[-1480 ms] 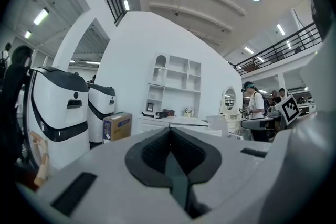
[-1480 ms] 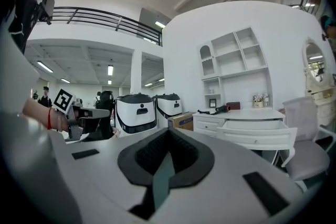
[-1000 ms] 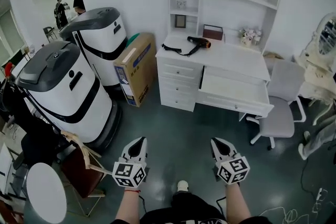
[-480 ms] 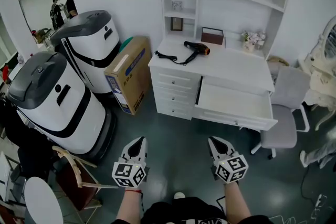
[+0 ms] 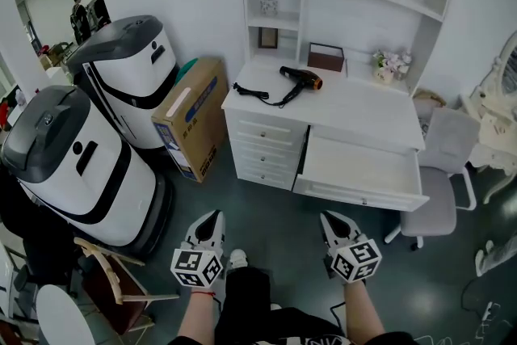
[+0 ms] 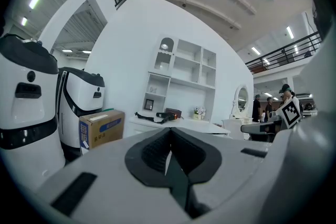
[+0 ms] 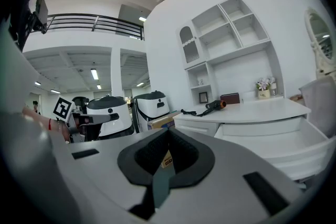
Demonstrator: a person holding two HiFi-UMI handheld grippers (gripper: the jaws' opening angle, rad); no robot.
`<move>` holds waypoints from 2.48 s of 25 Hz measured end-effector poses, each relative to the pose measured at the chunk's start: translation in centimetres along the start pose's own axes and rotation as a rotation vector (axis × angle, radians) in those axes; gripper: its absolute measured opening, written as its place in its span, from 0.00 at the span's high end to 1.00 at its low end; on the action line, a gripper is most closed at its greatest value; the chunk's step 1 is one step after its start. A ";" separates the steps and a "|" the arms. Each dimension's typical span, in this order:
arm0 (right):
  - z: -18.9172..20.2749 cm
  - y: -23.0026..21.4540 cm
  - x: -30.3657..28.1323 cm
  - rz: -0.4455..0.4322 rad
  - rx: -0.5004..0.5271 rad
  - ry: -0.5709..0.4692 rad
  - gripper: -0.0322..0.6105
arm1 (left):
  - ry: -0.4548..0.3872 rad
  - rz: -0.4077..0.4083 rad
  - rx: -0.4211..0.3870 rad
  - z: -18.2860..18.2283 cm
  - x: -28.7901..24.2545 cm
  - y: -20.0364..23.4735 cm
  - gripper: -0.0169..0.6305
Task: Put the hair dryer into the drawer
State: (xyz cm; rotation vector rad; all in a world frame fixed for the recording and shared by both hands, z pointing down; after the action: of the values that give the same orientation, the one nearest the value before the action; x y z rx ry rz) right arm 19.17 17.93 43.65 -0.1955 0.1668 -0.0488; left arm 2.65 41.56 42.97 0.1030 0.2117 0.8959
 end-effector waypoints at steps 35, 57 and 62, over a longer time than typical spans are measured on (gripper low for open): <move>-6.1 -11.9 -32.1 0.212 -0.158 0.001 0.94 | 0.090 0.218 -0.034 -6.7 -32.2 17.5 0.97; -8.5 -26.7 -44.3 0.320 -0.221 0.061 0.94 | 0.139 0.282 -0.091 -8.1 -49.2 18.5 0.97; -8.0 -30.6 -45.9 0.353 -0.264 0.100 0.94 | 0.179 0.315 -0.120 -7.4 -53.5 17.6 0.97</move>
State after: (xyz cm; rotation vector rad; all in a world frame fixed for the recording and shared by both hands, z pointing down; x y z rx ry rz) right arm -28.41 -10.65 49.34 -0.4246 0.3054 0.3171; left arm -44.82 10.57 46.32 -0.0580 0.3135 1.2304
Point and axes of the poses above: the fingertips, and each gripper's own axes: x backward along the fingers, y to its left, z out of its underside, the point moved 3 cm from there along x, backward along the fingers, and after that the axes turned 6 degrees about -z, right-handed, at the moved point
